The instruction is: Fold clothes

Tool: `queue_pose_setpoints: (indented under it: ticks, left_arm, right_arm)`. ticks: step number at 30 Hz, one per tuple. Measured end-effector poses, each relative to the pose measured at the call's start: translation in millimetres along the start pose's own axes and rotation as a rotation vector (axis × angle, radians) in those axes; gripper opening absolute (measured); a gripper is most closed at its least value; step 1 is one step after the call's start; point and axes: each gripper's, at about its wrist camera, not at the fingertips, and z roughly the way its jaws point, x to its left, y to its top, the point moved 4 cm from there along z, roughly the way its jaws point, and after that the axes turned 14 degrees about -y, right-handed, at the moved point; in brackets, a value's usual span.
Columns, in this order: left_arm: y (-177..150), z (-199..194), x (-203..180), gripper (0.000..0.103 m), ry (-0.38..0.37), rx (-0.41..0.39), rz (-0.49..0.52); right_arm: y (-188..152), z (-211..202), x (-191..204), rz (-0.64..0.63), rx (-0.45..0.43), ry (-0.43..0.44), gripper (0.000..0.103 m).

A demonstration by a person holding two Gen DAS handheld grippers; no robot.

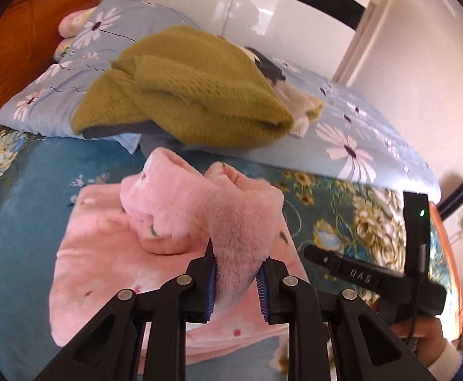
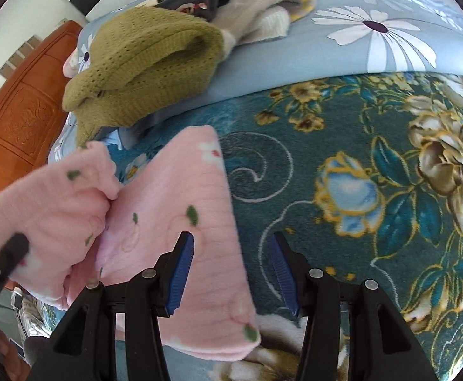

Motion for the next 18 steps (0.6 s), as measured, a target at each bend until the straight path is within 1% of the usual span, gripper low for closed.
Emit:
queue_pose_setpoints:
  ticks: [2, 4, 6, 7, 8, 9, 12, 13, 14, 16, 18]
  left_arm:
    - [-14.6, 17.3, -10.1, 0.024, 0.025, 0.063, 0.032]
    - [-28.0, 28.0, -14.4, 0.029, 0.039, 0.113, 0.034]
    - [-34.7, 32.6, -13.4, 0.04, 0.015, 0.152, 0.0]
    - [-36.6, 31.9, -12.6, 0.045, -0.013, 0.159, -0.024]
    - [-37.9, 29.6, -11.9, 0.052, -0.047, 0.157, -0.049]
    - [-38.3, 26.0, -11.9, 0.057, -0.082, 0.153, -0.073]
    - [-34.6, 6.8, -13.8, 0.058, -0.2, 0.135, -0.11]
    - [-32.9, -1.7, -11.9, 0.058, -0.23, 0.117, -0.115]
    - [-31.0, -11.5, -5.2, 0.058, -0.237, 0.086, -0.121]
    - [-28.1, -29.9, 24.7, 0.059, -0.17, 0.011, -0.186]
    - [-31.5, -43.6, 71.7, 0.06, -0.082, -0.038, -0.344]
  right_arm:
    - [-3.0, 3.5, -10.8, 0.033, 0.019, -0.002, 0.052]
    - [-5.6, 6.7, -15.7, 0.056, 0.029, 0.007, 0.052]
    - [-6.5, 9.1, -14.8, 0.067, 0.039, 0.018, 0.052]
    - [-6.3, 10.3, -13.5, 0.069, 0.043, 0.026, 0.052]
    - [-6.2, 10.5, -11.6, 0.07, 0.043, 0.031, 0.052]
    - [-6.1, 10.6, -9.6, 0.069, 0.043, 0.037, 0.052]
    - [-6.6, 9.7, -1.3, 0.064, 0.035, 0.051, 0.052]
    - [-6.5, 8.7, 1.0, 0.063, 0.034, 0.057, 0.052]
    - [-6.4, 7.7, 3.3, 0.062, 0.033, 0.064, 0.052]
    - [-5.8, 5.4, 7.7, 0.052, 0.024, 0.078, 0.052]
    - [-6.0, 4.4, 12.9, 0.035, 0.016, 0.09, 0.052]
